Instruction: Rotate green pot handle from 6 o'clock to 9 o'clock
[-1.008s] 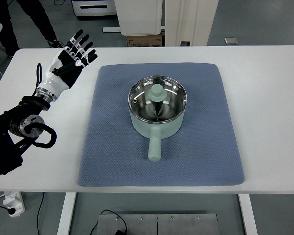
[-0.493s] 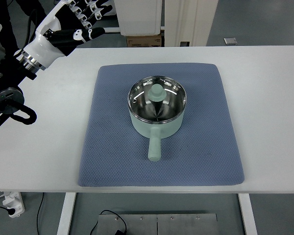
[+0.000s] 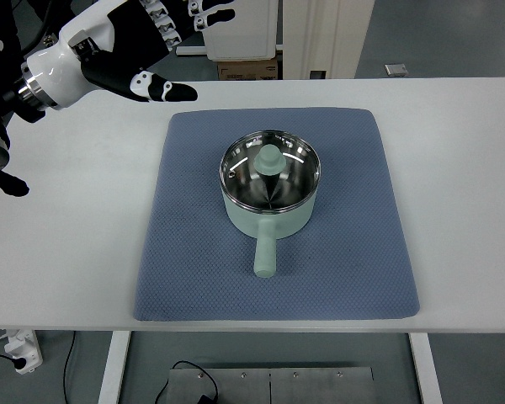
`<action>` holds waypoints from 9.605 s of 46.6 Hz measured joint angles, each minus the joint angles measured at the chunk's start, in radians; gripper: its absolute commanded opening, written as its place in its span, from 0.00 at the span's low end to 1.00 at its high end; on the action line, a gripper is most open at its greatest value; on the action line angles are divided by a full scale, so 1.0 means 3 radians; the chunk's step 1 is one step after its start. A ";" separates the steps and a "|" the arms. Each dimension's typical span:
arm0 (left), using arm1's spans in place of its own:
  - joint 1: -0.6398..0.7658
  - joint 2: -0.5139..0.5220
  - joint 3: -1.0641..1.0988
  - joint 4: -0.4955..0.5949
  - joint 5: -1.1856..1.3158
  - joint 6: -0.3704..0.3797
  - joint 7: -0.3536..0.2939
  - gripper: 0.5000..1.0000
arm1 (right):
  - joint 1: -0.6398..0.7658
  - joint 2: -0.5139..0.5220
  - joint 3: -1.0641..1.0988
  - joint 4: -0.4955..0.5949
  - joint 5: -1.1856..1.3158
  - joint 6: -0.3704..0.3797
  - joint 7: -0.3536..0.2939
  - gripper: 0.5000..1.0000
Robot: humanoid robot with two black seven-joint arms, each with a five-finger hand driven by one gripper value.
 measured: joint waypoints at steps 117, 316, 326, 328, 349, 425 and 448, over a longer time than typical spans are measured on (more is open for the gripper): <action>-0.1310 -0.1436 0.1471 -0.0088 0.3825 -0.0406 0.0005 1.00 | 0.0000 0.0000 0.0001 0.0000 0.0000 0.0000 -0.0001 1.00; -0.1721 -0.0785 0.2529 0.0477 0.4027 -0.0406 0.0714 1.00 | 0.0000 0.0000 0.0001 0.0000 0.0000 0.0000 0.0000 1.00; -0.1770 -0.0764 0.2529 0.0397 0.3898 -0.0406 0.0542 1.00 | -0.0001 0.0000 0.0001 0.0000 0.0000 0.0000 0.0000 1.00; -0.1781 -0.0761 0.2529 0.0365 0.3896 -0.0406 0.0507 1.00 | 0.0000 0.0000 0.0001 0.0000 0.0000 0.0000 0.0000 1.00; -0.1833 -0.0686 0.2527 -0.0322 0.3272 -0.0406 0.0352 1.00 | -0.0001 0.0000 0.0001 0.0000 0.0000 0.0000 -0.0001 1.00; -0.0259 -0.1453 0.1308 0.2857 -0.2287 0.0574 0.0388 1.00 | 0.0000 0.0000 0.0001 0.0000 0.0000 -0.0001 0.0000 1.00; 0.0118 -0.1817 0.1042 0.3383 -0.2285 0.0747 0.0390 1.00 | 0.0000 0.0000 0.0001 0.0000 0.0000 0.0000 -0.0001 1.00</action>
